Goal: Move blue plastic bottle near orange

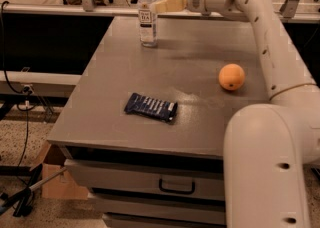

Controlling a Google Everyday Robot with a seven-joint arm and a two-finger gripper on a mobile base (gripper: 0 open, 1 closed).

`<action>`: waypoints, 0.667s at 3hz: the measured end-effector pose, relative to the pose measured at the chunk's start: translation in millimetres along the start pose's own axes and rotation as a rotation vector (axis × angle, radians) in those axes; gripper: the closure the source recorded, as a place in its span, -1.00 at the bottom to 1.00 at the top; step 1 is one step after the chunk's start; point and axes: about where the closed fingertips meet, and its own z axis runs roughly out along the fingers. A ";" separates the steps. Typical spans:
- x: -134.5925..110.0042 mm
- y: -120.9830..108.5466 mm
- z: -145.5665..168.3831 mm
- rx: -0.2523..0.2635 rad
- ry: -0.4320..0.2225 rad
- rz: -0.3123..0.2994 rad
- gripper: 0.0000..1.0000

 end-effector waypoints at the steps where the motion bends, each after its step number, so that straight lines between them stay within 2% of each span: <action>1: -6.8 18.4 9.9 -0.065 0.032 0.014 -1.00; 2: -10.4 39.2 22.6 -0.120 0.091 0.013 -1.00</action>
Offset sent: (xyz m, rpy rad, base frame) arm -0.0256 0.0454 0.0115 -0.1240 0.0999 0.1391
